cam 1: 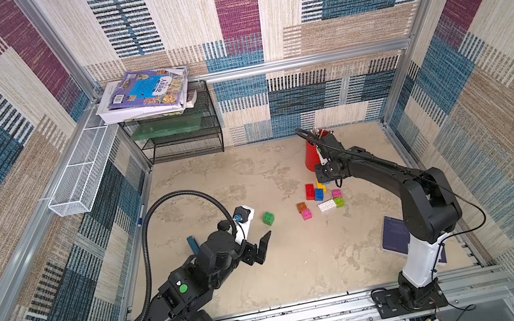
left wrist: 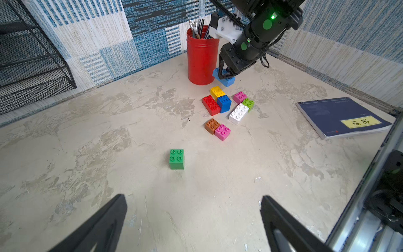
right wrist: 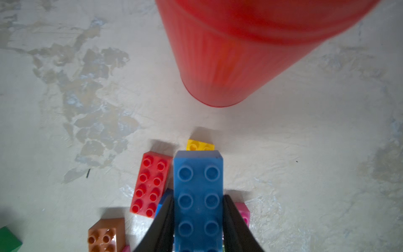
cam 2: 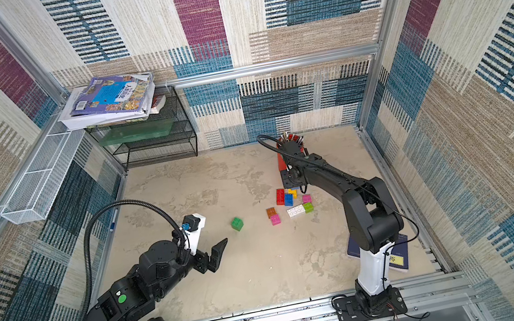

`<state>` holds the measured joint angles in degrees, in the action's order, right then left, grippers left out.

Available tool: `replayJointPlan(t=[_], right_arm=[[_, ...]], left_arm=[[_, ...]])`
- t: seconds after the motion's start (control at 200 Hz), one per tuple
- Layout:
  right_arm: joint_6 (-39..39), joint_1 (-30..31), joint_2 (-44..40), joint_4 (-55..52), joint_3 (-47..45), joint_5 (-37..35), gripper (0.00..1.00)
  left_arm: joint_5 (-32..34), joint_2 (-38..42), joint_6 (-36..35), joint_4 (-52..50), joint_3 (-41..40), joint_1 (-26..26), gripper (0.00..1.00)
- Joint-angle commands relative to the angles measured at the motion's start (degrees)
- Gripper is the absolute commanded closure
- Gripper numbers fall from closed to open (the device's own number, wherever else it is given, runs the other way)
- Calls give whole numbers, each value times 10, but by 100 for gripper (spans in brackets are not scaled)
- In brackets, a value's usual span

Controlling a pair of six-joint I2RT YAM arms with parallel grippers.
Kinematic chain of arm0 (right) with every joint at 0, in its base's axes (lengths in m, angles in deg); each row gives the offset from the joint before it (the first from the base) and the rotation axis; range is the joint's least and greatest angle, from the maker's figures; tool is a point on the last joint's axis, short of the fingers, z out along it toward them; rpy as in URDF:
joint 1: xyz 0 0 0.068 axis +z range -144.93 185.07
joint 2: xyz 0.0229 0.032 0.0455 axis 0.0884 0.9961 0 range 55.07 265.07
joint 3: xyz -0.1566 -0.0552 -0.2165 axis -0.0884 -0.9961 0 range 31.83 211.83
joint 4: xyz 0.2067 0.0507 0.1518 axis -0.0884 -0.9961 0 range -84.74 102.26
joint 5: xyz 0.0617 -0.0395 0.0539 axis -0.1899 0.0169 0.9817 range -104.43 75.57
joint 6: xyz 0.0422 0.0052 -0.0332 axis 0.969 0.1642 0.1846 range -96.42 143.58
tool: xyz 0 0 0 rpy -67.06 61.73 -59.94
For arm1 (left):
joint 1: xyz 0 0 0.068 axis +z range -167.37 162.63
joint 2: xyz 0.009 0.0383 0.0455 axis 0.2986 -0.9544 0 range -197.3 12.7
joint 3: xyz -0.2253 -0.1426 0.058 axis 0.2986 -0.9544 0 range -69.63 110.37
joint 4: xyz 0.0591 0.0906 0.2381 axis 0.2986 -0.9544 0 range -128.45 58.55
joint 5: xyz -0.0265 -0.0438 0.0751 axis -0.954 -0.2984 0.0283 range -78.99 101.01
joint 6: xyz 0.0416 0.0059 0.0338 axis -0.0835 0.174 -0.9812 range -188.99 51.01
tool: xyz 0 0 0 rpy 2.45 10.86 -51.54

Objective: Assemble the letter f with lego
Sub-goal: Pick up the lego brick from the center of the board, then assemble the lego brick with the lego brick.

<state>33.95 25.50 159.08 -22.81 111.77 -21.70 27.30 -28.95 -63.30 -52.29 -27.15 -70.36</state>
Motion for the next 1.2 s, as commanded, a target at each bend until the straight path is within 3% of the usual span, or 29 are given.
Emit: replayJointPlan(t=[0.0,0.27,0.486,0.841,1.192], right_arm=[[-19,20,-12,-12,12,27,67],[-73,103,-25,-8,22,47,68],[-118,160,-28,4,10,69,68],[-166,230,-23,27,-8,94,68],[-197,251,23,15,37,88,69]], left_arm=[[17,-1,-32,0,17,2,1],[39,7,35,6,-51,2,1],[54,79,66,36,-128,2,1],[-19,210,86,6,-216,1,1],[-43,216,83,28,-238,2,1]])
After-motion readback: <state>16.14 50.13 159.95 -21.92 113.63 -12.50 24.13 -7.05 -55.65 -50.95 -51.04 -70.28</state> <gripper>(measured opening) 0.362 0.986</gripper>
